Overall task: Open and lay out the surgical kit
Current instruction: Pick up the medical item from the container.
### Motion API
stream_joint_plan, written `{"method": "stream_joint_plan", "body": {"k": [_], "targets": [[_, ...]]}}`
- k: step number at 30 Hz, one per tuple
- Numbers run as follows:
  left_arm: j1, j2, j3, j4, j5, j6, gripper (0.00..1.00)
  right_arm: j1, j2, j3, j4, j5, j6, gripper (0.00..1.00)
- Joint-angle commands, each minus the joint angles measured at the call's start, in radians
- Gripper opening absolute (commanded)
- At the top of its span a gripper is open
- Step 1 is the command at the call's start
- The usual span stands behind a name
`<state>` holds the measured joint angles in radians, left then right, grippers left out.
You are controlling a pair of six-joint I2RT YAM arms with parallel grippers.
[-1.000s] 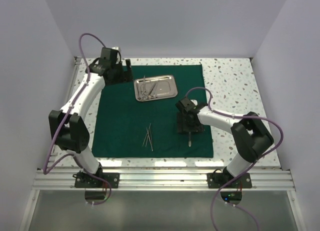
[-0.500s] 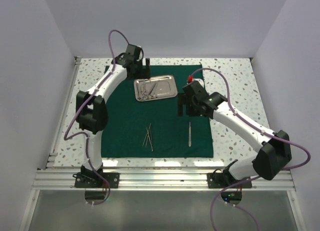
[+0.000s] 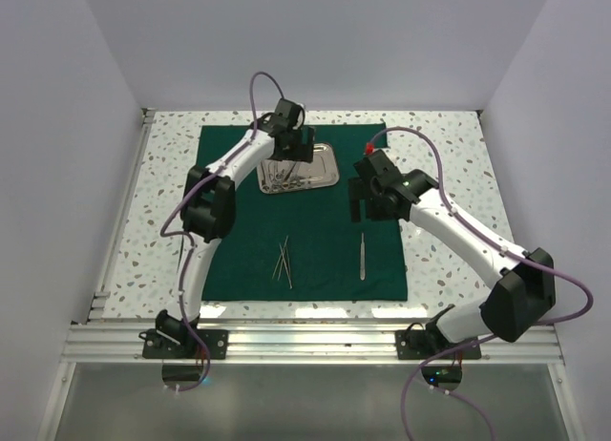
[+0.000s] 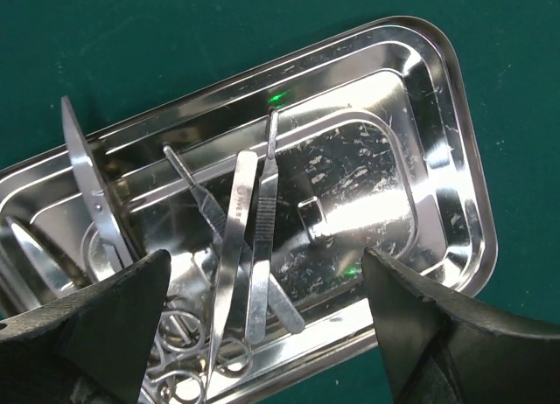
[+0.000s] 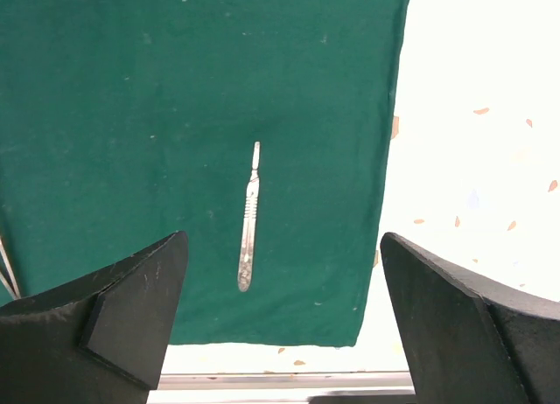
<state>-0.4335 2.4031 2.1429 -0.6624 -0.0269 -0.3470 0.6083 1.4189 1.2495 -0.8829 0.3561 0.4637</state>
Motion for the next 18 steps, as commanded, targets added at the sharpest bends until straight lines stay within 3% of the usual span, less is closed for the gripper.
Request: {"method": "stream_joint_plan", "body": {"k": [1, 7, 13, 18], "targets": [[0.001, 0.033, 0.051, 0.061, 0.022, 0.023, 0.93, -0.007, 0.040, 0.060, -0.025, 0.035, -0.025, 0.95], [-0.008, 0.099, 0.072, 0.069, 0.055, 0.011, 0.89, -0.013, 0.100, 0.091, -0.031, 0.035, -0.048, 0.95], [-0.007, 0.114, 0.095, 0.073, 0.071, -0.014, 0.71, -0.024, 0.149, 0.117, -0.033, 0.032, -0.080, 0.94], [-0.007, 0.105, 0.068, 0.069, 0.065, -0.009, 0.62, -0.031, 0.179, 0.140, -0.033, 0.029, -0.092, 0.94]]}}
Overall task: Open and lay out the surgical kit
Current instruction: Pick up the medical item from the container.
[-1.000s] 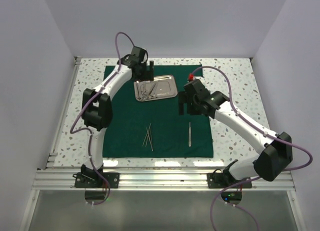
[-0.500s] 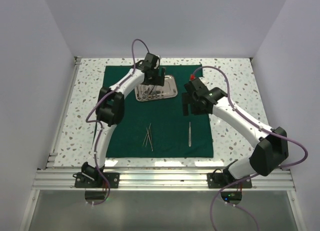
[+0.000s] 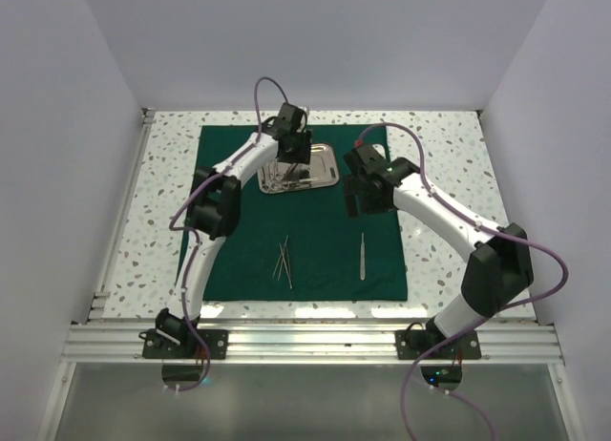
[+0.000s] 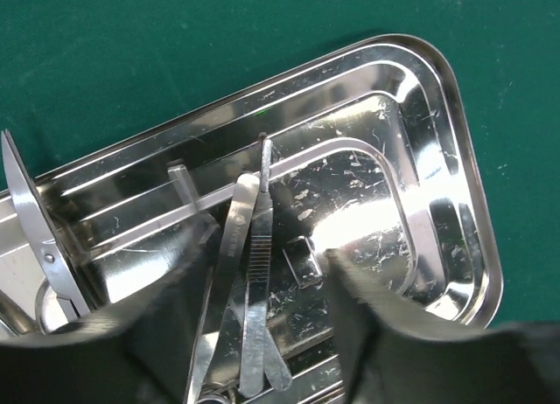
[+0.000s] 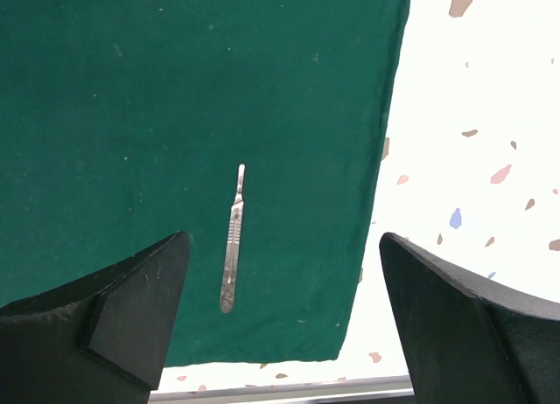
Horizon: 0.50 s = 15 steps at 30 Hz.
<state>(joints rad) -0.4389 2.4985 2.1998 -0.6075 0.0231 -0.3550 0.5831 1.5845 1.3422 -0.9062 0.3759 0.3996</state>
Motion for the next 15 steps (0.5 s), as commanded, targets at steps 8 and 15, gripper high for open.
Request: {"method": "stream_joint_plan", "body": {"k": [8, 15], "targets": [[-0.001, -0.058, -0.124, 0.071, -0.053, 0.039, 0.48, -0.011, 0.045, 0.061, -0.010, -0.009, -0.031, 0.93], [-0.001, -0.043, -0.107, 0.048, -0.114, 0.067, 0.38, -0.009, 0.057, 0.074, -0.019, -0.006, -0.031, 0.92]]}}
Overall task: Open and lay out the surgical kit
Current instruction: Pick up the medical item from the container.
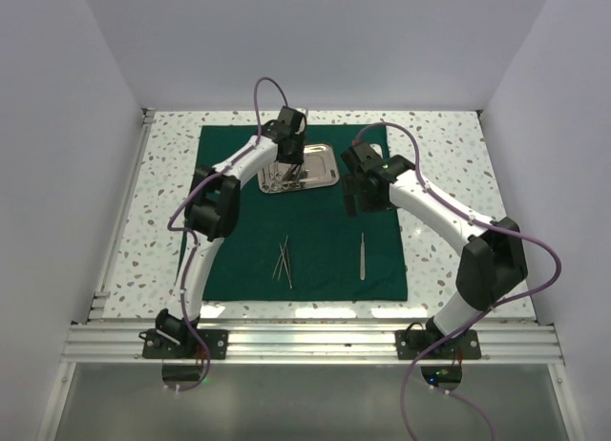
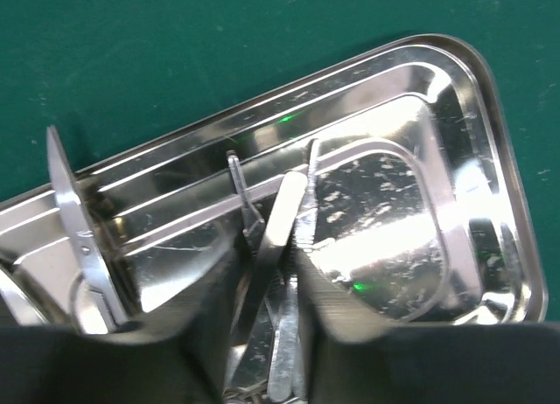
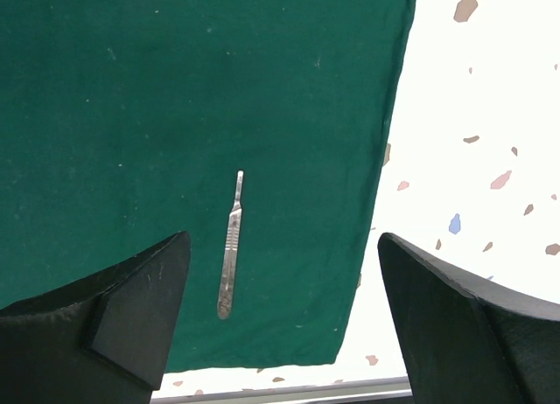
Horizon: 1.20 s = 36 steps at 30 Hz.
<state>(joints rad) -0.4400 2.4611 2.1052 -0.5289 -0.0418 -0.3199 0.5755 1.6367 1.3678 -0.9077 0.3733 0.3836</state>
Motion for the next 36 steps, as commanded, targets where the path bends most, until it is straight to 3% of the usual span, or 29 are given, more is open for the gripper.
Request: {"method": "stream_joint_plan", "body": {"k": [1, 7, 10, 20, 27, 36], "targets": [[0.000, -0.007, -0.014, -0.033, -0.055, 0.035, 0.31, -0.003, 0.006, 0.050, -0.017, -0.001, -0.017, 0.92], [0.001, -0.001, -0.011, -0.028, -0.073, 0.048, 0.06, -0.005, 0.023, 0.060, -0.016, 0.007, -0.025, 0.91], [0.003, 0.010, 0.004, -0.031, -0.075, 0.056, 0.00, -0.005, 0.031, 0.070, -0.016, 0.010, -0.028, 0.91], [0.011, -0.048, 0.053, 0.003, -0.081, 0.053, 0.00, -0.014, 0.049, 0.089, -0.020, 0.009, -0.032, 0.91], [0.009, -0.201, -0.071, 0.135, -0.095, 0.024, 0.00, -0.012, 0.041, 0.085, -0.023, 0.004, -0.025, 0.90], [0.004, -0.327, -0.106, 0.227, -0.170, 0.008, 0.00, -0.013, 0.017, 0.065, -0.017, -0.013, -0.003, 0.89]]}}
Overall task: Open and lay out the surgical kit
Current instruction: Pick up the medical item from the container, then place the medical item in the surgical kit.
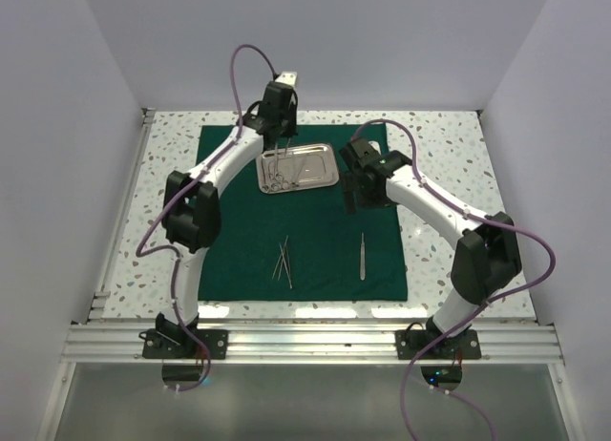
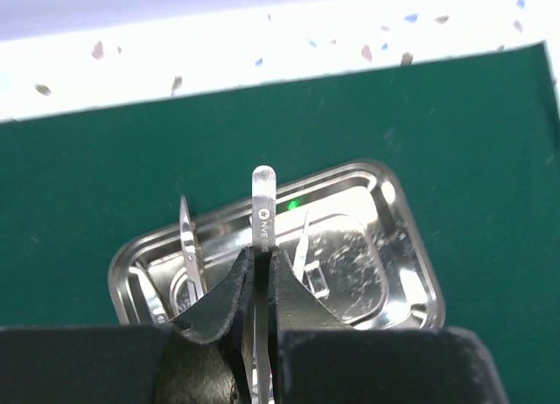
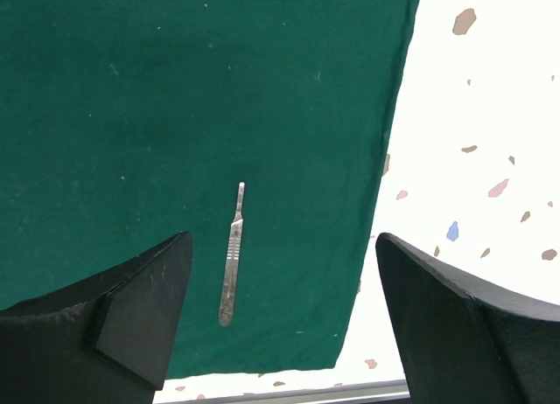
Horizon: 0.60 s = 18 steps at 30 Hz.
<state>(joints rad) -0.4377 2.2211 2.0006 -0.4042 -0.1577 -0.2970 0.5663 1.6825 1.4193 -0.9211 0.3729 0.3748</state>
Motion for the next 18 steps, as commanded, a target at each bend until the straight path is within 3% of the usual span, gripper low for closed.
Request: {"method": "stream_joint_plan", "body": {"k": [1, 5, 8, 14, 18], "targets": [[0.002, -0.092, -0.002, 0.102, -0.062, -0.013, 0.00, -0.005, -0.030, 0.010, -0.004, -0.015, 0.007, 0.89], [-0.001, -0.129, 0.001, 0.015, -0.065, -0.019, 0.00, -0.005, -0.026, 0.018, 0.013, -0.034, 0.010, 0.89], [-0.004, -0.194, -0.117, -0.027, -0.048, -0.056, 0.00, -0.003, -0.001, 0.064, 0.024, -0.052, 0.012, 0.89], [-0.016, -0.513, -0.541, -0.123, 0.046, -0.189, 0.00, -0.006, 0.120, 0.254, 0.030, -0.107, -0.004, 0.89], [-0.080, -0.694, -0.767, -0.151, 0.073, -0.307, 0.00, -0.006, 0.209, 0.386, 0.021, -0.163, 0.030, 0.88]]}}
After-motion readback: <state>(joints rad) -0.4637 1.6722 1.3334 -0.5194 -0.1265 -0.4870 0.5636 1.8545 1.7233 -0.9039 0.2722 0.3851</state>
